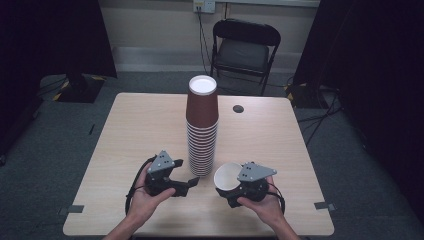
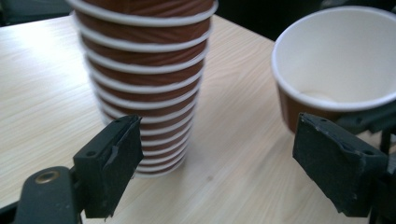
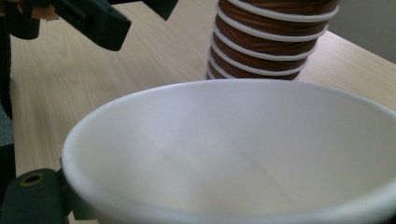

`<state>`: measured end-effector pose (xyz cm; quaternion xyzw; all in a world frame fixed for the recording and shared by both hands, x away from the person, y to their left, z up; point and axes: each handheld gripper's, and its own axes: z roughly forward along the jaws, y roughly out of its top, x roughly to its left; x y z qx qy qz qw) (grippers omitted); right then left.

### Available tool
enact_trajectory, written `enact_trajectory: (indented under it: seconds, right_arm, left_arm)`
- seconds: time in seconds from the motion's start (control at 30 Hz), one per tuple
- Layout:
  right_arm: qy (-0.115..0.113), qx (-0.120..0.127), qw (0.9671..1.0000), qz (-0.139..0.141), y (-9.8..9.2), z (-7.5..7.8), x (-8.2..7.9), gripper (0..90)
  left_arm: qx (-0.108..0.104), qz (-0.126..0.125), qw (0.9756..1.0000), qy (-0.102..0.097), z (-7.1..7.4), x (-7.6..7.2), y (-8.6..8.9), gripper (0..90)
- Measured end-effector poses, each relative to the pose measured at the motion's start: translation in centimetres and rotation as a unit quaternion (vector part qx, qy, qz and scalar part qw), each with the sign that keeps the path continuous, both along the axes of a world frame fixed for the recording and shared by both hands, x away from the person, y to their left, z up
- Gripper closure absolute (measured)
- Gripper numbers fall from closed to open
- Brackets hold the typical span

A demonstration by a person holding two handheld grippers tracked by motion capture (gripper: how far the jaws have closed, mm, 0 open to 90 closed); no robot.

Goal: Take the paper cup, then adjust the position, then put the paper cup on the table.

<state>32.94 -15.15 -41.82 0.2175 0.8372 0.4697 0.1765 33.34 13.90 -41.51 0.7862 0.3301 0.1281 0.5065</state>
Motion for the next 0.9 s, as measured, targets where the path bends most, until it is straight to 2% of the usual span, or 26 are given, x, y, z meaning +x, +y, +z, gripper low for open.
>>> enact_trajectory:
  seconds: [0.1,0.13,0.2,0.33,0.4,0.47,0.53,0.6,0.73,0.83,0.9]
  right_arm:
    - [-0.003,0.002,1.0,-0.007,-0.3,0.1,0.2,11.0]
    - [-0.004,0.002,0.9999,-0.014,-0.5,0.2,0.4,11.0]
    - [-0.007,0.007,0.9997,-0.024,-0.8,0.3,0.7,11.0]
    - [-0.006,0.016,0.999,-0.042,-1.4,0.5,1.4,11.0]
    - [-0.003,0.025,0.9981,-0.057,-1.9,0.5,1.9,11.1]
    - [-0.003,0.034,0.9967,-0.074,-2.5,0.7,2.8,11.1]
    - [-0.002,0.039,0.9962,-0.078,-2.7,0.8,3.0,11.1]
    - [0.0,0.052,0.9942,-0.094,-3.3,1.1,3.8,11.1]
    - [0.0,0.056,0.9925,-0.109,-3.6,1.3,4.6,11.1]
    - [0.004,0.061,0.9907,-0.121,-3.9,1.3,5.4,11.0]
    - [0.013,0.068,0.9892,-0.129,-4.0,1.3,6.1,11.0]
  left_arm:
    - [0.007,-0.001,1.0,0.0,-0.3,0.0,0.4,15.7]
    - [-0.002,-0.003,1.0,0.006,-0.6,-0.1,0.8,15.6]
    - [-0.004,-0.004,1.0,0.006,-0.7,-0.2,1.1,15.6]
    - [0.008,0.011,0.9999,0.004,-0.9,-0.2,1.8,15.7]
    - [0.007,0.02,0.9998,0.005,-1.2,-0.3,2.1,15.7]
    - [0.017,0.023,0.9996,0.005,-1.5,-0.4,2.7,15.7]
    - [0.019,0.027,0.9994,0.008,-1.7,-0.5,3.0,15.7]
    - [0.018,0.033,0.9992,0.012,-2.2,-0.7,3.8,15.7]
    - [0.028,0.04,0.9987,0.012,-2.7,-0.8,4.5,15.8]
    - [0.015,0.061,0.998,0.004,-3.0,-1.0,5.2,16.0]
    - [0.01,0.067,0.9977,0.008,-3.2,-0.9,5.6,15.8]
